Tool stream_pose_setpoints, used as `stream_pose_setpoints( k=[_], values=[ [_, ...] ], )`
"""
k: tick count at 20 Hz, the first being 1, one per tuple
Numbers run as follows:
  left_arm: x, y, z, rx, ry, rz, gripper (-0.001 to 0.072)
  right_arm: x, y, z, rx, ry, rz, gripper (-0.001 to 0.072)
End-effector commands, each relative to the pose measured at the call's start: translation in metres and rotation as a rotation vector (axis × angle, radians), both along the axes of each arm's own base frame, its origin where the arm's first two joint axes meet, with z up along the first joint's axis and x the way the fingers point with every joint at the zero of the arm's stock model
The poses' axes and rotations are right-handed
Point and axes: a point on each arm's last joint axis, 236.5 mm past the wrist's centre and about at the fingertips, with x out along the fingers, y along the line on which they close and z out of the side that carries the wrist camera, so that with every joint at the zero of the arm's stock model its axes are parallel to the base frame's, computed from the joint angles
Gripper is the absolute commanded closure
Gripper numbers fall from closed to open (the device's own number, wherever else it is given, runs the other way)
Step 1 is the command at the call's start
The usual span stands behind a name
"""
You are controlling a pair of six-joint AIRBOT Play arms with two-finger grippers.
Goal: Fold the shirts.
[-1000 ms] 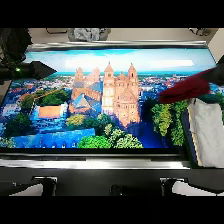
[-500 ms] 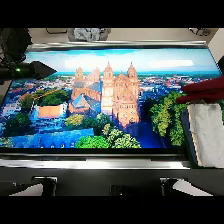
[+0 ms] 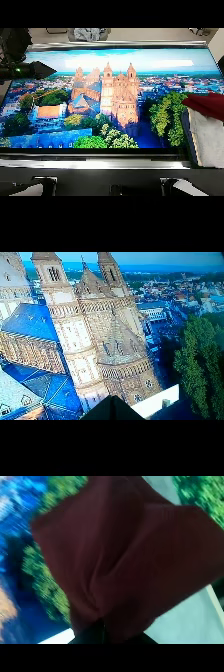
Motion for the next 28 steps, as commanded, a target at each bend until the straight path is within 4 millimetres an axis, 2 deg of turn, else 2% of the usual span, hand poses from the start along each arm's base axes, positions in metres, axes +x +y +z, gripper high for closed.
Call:
stream_pose_setpoints(
  k=[1, 3, 5, 7, 10, 13, 14, 15, 16, 17, 18, 19, 20, 21, 22, 23, 24, 25, 26, 27, 28],
  values=[
    [-0.001, -0.001, 0.0, 0.0, 0.001, -0.003, 0.0672, -0.06, -0.001, -0.049, -0.015, 0.3, -0.055, 0.0662],
    [-0.001, -0.003, 0.002, -0.013, -0.001, -0.006, 0.0672, -0.092, 0.014, -0.089, 0.033, 0.448, -0.042, 0.0662],
    [-0.002, -0.005, 0.005, -0.025, -0.004, -0.01, 0.0672, -0.115, 0.028, -0.127, 0.065, 0.525, -0.051, 0.0662],
    [-0.002, -0.007, 0.009, -0.041, -0.009, -0.014, 0.0672, -0.132, 0.033, -0.158, 0.053, 0.576, -0.059, 0.0662],
    [-0.003, -0.008, 0.01, -0.043, -0.011, -0.015, 0.0672, -0.136, 0.044, -0.185, 0.089, 0.589, -0.047, 0.0661],
    [-0.004, -0.013, 0.01, -0.042, -0.011, -0.027, 0.0672, -0.139, 0.045, -0.188, 0.094, 0.601, -0.05, 0.0644],
    [-0.005, -0.016, 0.01, -0.043, -0.011, -0.034, 0.0672, -0.139, 0.043, -0.188, 0.088, 0.599, -0.054, 0.0487],
    [-0.006, -0.018, 0.01, -0.043, -0.011, -0.038, 0.0672, -0.137, 0.04, -0.187, 0.074, 0.591, -0.056, 0.0186],
    [-0.006, -0.02, 0.01, -0.043, -0.01, -0.041, 0.0672, -0.132, 0.032, -0.182, 0.036, 0.569, -0.031, 0.0006],
    [-0.007, -0.021, 0.011, -0.046, -0.011, -0.043, 0.0672, -0.127, 0.018, -0.171, -0.028, 0.547, -0.007, 0.0012],
    [-0.008, -0.022, 0.014, -0.045, -0.018, -0.044, 0.0672, -0.114, -0.002, -0.148, -0.121, 0.494, -0.004, 0.0013],
    [-0.008, -0.021, 0.021, -0.04, -0.036, -0.044, 0.0673, -0.095, -0.027, -0.116, -0.244, 0.408, -0.019, 0.0013],
    [-0.006, -0.019, 0.029, -0.021, -0.061, -0.039, 0.0674, -0.065, -0.055, -0.067, -0.411, 0.274, -0.042, 0.0016],
    [-0.001, -0.011, 0.038, 0.028, -0.099, -0.015, 0.0675, -0.031, -0.075, -0.009, -0.597, 0.128, -0.041, 0.0018],
    [0.007, 0.003, 0.045, 0.102, -0.126, 0.05, 0.0675, 0.007, -0.079, 0.057, -0.798, -0.028, -0.003, 0.0027],
    [0.018, 0.026, 0.048, 0.226, -0.15, 0.143, 0.0676, 0.043, -0.065, 0.11, -0.952, -0.16, 0.069, 0.0027],
    [0.026, 0.053, 0.049, 0.365, -0.162, 0.249, 0.0675, 0.079, -0.035, 0.146, -1.055, -0.276, 0.167, 0.0027],
    [0.03, 0.076, 0.048, 0.478, -0.159, 0.34, 0.0675, 0.112, 0.007, 0.154, -1.072, -0.345, 0.288, 0.0027],
    [0.031, 0.094, 0.043, 0.567, -0.143, 0.414, 0.0674, 0.137, 0.049, 0.139, -1.019, -0.366, 0.408, 0.0027],
    [0.03, 0.1, 0.031, 0.607, -0.103, 0.441, 0.0671, 0.156, 0.093, 0.109, -0.917, -0.343, 0.524, 0.0027],
    [0.024, 0.096, 0.009, 0.611, -0.027, 0.417, 0.0617, 0.168, 0.136, 0.068, -0.784, -0.278, 0.626, 0.0026]
  ],
)
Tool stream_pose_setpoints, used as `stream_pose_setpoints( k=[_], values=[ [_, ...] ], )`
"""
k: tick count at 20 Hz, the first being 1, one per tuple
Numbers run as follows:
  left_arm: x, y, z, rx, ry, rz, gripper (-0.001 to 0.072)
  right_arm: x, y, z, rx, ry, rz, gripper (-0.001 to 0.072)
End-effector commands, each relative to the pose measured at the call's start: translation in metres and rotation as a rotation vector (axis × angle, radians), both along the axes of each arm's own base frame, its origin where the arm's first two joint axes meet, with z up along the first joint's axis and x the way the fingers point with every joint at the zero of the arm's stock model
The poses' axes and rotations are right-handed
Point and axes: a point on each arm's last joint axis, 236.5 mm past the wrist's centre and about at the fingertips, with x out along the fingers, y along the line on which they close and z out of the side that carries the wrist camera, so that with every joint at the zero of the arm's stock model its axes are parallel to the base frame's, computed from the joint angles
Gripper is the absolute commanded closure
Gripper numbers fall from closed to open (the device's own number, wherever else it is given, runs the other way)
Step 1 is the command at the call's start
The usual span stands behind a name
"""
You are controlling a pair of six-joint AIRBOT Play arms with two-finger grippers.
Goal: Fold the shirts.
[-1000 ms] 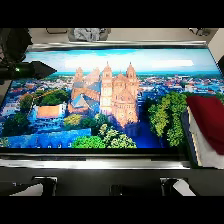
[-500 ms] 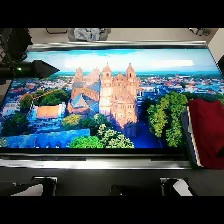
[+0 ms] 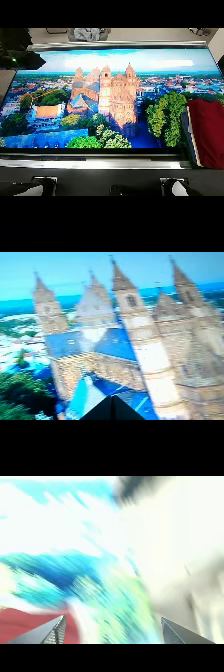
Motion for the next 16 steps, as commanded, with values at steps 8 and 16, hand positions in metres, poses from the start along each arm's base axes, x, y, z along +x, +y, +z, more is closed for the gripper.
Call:
stream_pose_setpoints(
  k=[8, 16],
  values=[
    [-0.114, 0.025, -0.191, 0.123, 0.589, 0.142, 0.0145, 0.014, 0.276, -0.2, 0.408, 0.82, 0.575, 0.0018],
    [-0.113, 0.025, -0.184, 0.116, 0.554, 0.146, 0.0146, 0.02, 0.272, -0.201, 0.394, 0.8, 0.566, 0.0026]
  ],
)
